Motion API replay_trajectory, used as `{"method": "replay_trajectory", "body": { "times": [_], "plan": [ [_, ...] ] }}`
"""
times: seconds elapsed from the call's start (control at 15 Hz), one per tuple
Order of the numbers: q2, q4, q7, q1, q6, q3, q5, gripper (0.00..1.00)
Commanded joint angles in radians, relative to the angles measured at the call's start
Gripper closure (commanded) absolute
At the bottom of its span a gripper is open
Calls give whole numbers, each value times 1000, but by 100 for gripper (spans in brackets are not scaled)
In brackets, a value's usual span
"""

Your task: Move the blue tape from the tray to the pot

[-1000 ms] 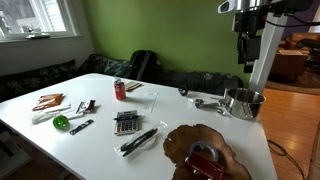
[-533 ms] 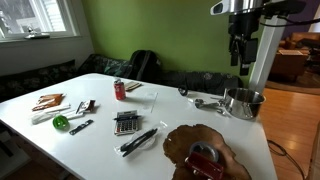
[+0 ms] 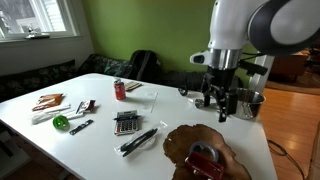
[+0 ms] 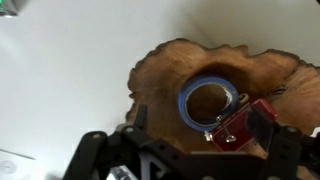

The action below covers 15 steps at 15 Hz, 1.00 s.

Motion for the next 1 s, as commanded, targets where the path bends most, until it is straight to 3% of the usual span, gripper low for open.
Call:
{"method": "replay_trajectory", "body": {
  "times": [0.0, 0.07, 0.2, 0.47, 0.53, 0.6, 0.67, 0.93],
  "plan": [
    [125, -24, 133, 3, 93, 52, -64, 0],
    [129, -48, 224, 10, 103, 52, -108, 0],
    [131, -83, 382, 99, 119, -58, -180, 0],
    [92, -134, 684, 111, 103, -125, -347, 0],
    [88, -123, 760, 70, 93, -98, -407, 0],
    [97, -97, 775, 66, 89, -88, -421, 0],
    [124, -94, 699, 38, 89, -59, -373, 0],
    [127, -70, 763, 33, 116, -59, -398, 0]
  ]
}}
